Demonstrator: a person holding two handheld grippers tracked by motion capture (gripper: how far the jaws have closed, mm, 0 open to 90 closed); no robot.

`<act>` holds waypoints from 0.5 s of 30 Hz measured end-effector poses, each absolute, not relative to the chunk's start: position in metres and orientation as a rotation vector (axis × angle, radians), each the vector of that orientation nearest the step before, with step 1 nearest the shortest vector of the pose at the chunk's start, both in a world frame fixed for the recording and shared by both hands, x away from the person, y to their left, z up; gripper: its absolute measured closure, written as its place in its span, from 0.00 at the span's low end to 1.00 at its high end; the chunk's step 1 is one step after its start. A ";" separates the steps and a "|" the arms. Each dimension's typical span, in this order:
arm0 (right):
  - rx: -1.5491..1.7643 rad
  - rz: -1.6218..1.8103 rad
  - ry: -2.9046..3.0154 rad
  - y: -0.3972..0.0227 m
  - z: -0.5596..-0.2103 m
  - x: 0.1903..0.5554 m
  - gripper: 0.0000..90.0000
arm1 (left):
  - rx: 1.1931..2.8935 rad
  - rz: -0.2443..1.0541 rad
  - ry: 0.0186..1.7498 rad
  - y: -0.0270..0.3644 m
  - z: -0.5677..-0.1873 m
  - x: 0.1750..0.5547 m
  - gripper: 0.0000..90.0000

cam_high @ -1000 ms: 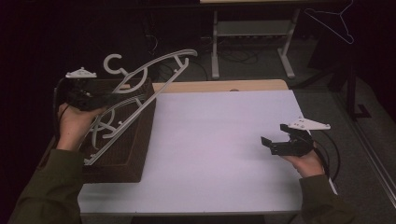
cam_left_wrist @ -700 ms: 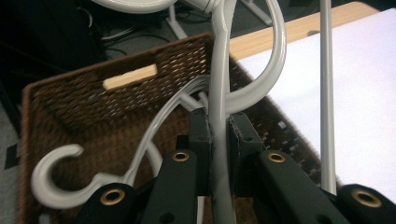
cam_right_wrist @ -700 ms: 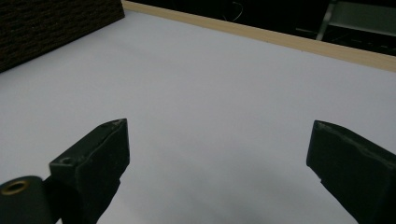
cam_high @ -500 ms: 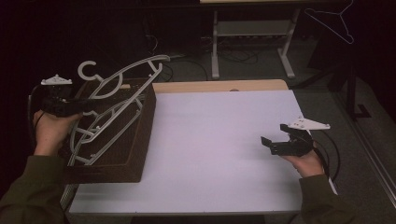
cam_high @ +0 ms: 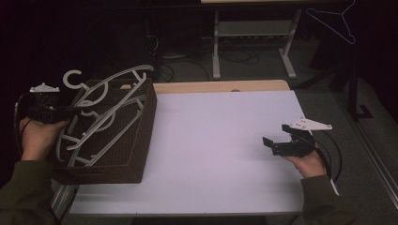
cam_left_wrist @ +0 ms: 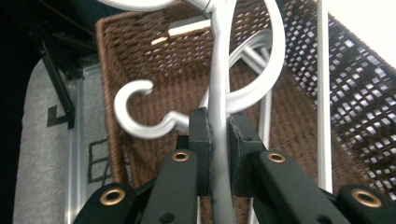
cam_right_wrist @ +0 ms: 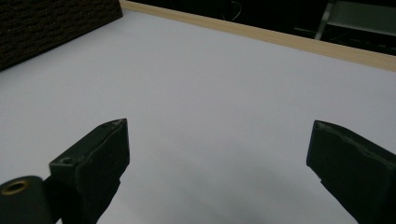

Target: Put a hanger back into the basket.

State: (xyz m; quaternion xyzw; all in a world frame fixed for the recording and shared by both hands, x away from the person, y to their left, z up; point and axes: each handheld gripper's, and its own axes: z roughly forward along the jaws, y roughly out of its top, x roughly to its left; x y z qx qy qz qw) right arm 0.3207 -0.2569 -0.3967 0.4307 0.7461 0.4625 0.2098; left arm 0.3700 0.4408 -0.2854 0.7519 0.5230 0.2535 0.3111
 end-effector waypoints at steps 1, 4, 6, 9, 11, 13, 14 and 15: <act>1.198 1.285 2.074 -0.257 -0.397 0.321 0.06 | 1.984 0.670 1.385 0.442 -0.287 0.370 0.91; 1.197 1.285 2.074 -0.257 -0.397 0.321 0.06 | 2.002 0.665 1.389 0.446 -0.290 0.369 0.91; 1.200 1.284 2.075 -0.257 -0.397 0.321 0.06 | 2.019 0.670 1.391 0.448 -0.292 0.368 0.91; 1.200 1.285 2.074 -0.258 -0.397 0.321 0.06 | 2.033 0.673 1.402 0.452 -0.294 0.367 0.91; 1.201 1.284 2.076 -0.258 -0.397 0.321 0.06 | 2.040 0.671 1.406 0.455 -0.296 0.366 0.91; 1.198 1.282 2.075 -0.257 -0.397 0.321 0.06 | 2.047 0.672 1.407 0.456 -0.299 0.365 0.91; 1.198 1.279 2.076 -0.257 -0.397 0.322 0.06 | 2.042 0.671 1.409 0.457 -0.299 0.366 0.91; 1.200 1.279 2.077 -0.257 -0.397 0.321 0.06 | 2.044 0.669 1.409 0.457 -0.300 0.366 0.91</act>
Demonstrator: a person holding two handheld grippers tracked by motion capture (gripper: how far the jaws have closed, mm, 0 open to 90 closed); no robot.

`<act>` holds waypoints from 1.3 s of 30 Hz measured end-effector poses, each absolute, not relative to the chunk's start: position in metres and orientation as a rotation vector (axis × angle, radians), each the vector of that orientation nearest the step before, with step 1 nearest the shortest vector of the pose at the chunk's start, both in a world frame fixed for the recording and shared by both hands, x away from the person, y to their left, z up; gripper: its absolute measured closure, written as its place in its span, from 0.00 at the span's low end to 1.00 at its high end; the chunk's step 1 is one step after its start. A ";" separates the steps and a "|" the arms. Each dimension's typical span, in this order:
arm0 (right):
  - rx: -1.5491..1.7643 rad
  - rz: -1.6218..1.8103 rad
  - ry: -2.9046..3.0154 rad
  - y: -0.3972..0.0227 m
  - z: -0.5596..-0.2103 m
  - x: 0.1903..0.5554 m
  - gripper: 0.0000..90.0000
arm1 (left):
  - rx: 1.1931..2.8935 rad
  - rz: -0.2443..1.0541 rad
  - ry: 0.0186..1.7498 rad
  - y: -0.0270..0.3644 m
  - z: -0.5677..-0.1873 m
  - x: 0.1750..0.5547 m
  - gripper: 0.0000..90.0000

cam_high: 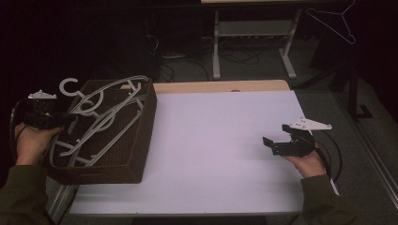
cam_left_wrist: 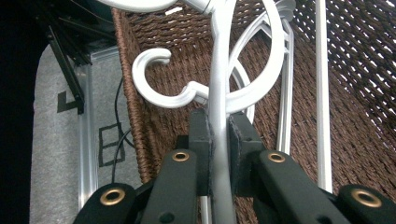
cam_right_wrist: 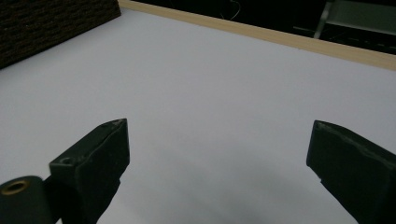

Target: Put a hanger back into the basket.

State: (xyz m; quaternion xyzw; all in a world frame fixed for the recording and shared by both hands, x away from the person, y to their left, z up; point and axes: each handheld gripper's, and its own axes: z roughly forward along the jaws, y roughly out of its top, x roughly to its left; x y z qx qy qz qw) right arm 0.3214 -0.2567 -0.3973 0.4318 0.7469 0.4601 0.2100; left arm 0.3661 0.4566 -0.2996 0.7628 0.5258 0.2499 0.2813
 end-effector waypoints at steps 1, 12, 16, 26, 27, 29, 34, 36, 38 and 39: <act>1.202 1.280 2.078 -0.256 -0.397 0.321 0.06 | 2.050 0.667 1.404 0.456 -0.300 0.367 0.90; 1.204 1.279 2.074 -0.258 -0.397 0.321 0.06 | 2.149 0.657 1.404 0.448 -0.323 0.376 0.90; 1.203 1.279 2.073 -0.258 -0.397 0.321 0.06 | 2.157 0.635 1.409 0.448 -0.333 0.378 0.90; 1.201 1.287 2.066 -0.258 -0.396 0.320 0.06 | 2.064 0.623 1.397 0.448 -0.330 0.374 0.61; 1.203 1.289 2.066 -0.258 -0.395 0.320 0.06 | 2.053 0.625 1.388 0.446 -0.328 0.374 0.57; 1.200 1.287 2.067 -0.257 -0.395 0.320 0.06 | 2.030 0.618 1.370 0.441 -0.326 0.374 0.51; 1.190 1.297 2.062 -0.257 -0.393 0.320 0.06 | 1.963 0.574 1.297 0.423 -0.319 0.373 0.40; 1.187 1.299 2.062 -0.257 -0.391 0.319 0.06 | 1.946 0.562 1.262 0.414 -0.317 0.373 0.39; 1.181 1.307 2.057 -0.258 -0.388 0.319 0.06 | 1.931 0.539 1.223 0.404 -0.315 0.372 0.37; 1.176 1.311 2.053 -0.258 -0.387 0.319 0.06 | 1.924 0.535 1.209 0.400 -0.315 0.372 0.36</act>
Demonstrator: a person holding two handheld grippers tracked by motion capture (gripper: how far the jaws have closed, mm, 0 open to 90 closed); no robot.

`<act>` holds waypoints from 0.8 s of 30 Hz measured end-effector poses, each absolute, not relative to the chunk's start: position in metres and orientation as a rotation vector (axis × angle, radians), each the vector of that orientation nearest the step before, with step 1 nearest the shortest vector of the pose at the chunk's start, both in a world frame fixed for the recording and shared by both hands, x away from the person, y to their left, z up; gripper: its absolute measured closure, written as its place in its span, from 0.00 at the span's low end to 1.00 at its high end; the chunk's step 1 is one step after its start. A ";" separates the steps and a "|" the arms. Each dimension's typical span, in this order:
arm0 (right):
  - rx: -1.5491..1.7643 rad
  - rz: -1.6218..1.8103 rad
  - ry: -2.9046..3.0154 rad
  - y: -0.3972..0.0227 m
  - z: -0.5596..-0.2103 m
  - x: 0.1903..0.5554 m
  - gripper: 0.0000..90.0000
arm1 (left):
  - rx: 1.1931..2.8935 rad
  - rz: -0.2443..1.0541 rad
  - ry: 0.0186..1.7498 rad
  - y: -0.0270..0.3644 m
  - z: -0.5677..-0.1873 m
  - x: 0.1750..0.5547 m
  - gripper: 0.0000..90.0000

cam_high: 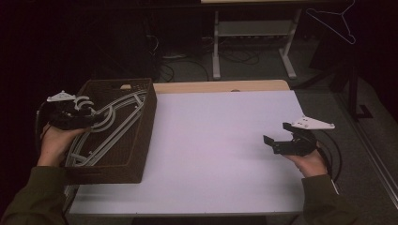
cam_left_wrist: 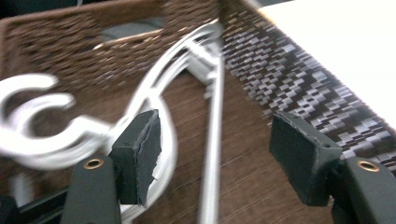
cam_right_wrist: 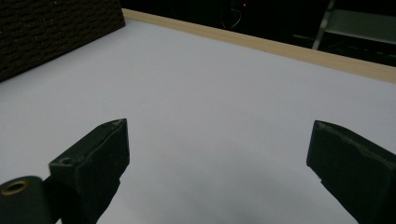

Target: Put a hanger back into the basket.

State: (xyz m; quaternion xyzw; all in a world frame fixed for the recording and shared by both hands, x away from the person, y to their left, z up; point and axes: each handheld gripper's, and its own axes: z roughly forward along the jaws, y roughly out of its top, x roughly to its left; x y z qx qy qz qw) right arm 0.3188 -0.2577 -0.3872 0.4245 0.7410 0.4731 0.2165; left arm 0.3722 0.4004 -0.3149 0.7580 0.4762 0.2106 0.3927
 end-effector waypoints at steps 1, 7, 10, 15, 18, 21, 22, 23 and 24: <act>1.174 1.315 2.052 -0.258 -0.386 0.319 0.05 | 1.920 0.524 1.181 0.395 -0.314 0.372 0.36; 1.151 1.349 2.047 -0.255 -0.377 0.316 0.03 | 1.878 0.479 1.086 0.366 -0.312 0.368 0.31; 1.132 1.373 2.048 -0.253 -0.371 0.314 0.02 | 1.854 0.447 1.026 0.352 -0.311 0.365 0.27; 1.091 1.399 2.052 -0.248 -0.362 0.311 0.01 | 1.826 0.405 0.920 0.328 -0.314 0.358 0.22; 1.069 1.418 2.048 -0.247 -0.358 0.310 0.01 | 1.808 0.381 0.869 0.315 -0.315 0.353 0.20; 1.056 1.432 2.044 -0.246 -0.353 0.308 0.00 | 1.792 0.364 0.817 0.301 -0.314 0.347 0.18; 1.049 1.439 2.045 -0.246 -0.352 0.307 0.00 | 1.790 0.360 0.796 0.297 -0.314 0.344 0.17; 1.047 1.450 2.042 -0.245 -0.351 0.307 0.00 | 1.779 0.358 0.774 0.293 -0.314 0.342 0.16; 1.037 1.457 2.041 -0.245 -0.350 0.306 0.00 | 1.775 0.356 0.756 0.289 -0.313 0.340 0.15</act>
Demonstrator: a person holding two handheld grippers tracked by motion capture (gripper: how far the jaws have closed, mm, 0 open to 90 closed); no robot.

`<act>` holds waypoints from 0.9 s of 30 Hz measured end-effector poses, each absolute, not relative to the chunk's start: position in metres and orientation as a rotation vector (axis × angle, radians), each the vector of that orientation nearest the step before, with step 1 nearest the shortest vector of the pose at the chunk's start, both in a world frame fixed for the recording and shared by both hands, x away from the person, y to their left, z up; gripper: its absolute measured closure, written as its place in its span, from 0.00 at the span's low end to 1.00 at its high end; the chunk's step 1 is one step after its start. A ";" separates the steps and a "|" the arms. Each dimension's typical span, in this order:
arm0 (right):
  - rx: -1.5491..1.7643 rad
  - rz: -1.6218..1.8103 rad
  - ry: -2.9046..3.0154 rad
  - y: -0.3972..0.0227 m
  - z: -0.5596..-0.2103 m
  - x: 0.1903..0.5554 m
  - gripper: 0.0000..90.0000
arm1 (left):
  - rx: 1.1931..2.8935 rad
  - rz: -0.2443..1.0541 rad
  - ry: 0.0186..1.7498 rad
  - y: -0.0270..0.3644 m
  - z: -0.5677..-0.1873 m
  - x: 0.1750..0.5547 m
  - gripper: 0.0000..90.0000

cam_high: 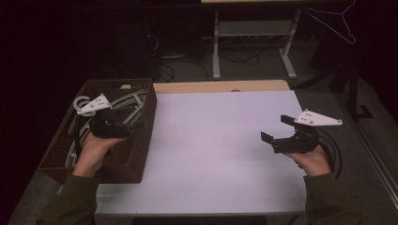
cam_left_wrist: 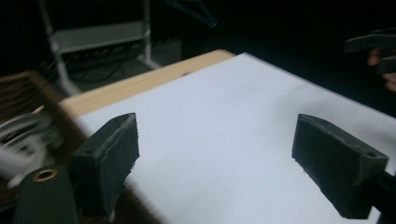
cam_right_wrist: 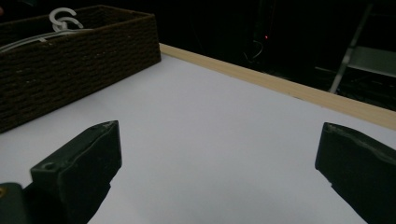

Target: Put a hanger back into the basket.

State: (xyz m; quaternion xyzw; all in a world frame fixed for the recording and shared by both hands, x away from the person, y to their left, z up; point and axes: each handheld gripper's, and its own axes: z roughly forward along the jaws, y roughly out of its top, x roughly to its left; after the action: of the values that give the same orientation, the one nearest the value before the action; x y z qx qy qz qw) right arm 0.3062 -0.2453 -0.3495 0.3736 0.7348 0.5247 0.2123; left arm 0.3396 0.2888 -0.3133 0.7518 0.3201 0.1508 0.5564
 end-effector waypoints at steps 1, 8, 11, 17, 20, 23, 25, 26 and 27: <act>1.037 1.465 2.038 -0.245 -0.348 0.306 0.00 | 1.763 0.355 0.741 0.285 -0.313 0.337 0.14; 1.007 1.498 2.030 -0.244 -0.341 0.301 0.00 | 1.762 0.320 0.654 0.262 -0.320 0.328 0.02; 1.000 1.512 2.025 -0.243 -0.337 0.298 0.00 | 1.782 0.333 0.633 0.253 -0.324 0.325 0.02; 0.978 1.522 2.020 -0.242 -0.334 0.297 0.00 | 1.785 0.323 0.620 0.248 -0.326 0.323 0.02; 0.974 1.546 2.016 -0.241 -0.332 0.295 0.00 | 1.783 0.319 0.615 0.248 -0.327 0.323 0.02; 0.959 1.573 2.004 -0.240 -0.329 0.293 0.00 | 1.779 0.319 0.615 0.248 -0.326 0.323 0.02; 0.938 1.597 1.992 -0.240 -0.327 0.292 0.00 | 1.777 0.314 0.615 0.248 -0.327 0.323 0.02; 0.942 1.599 1.992 -0.239 -0.326 0.292 0.00 | 1.779 0.317 0.616 0.248 -0.327 0.322 0.02; 0.938 1.599 1.992 -0.239 -0.325 0.291 0.00 | 1.778 0.316 0.614 0.248 -0.327 0.322 0.02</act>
State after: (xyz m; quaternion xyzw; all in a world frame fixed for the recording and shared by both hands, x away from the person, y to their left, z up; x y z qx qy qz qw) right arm 0.2912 -0.2387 -0.3252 0.3371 0.7158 0.5748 0.2087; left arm 0.3225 0.2476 -0.3268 0.7603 0.2623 0.1351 0.5786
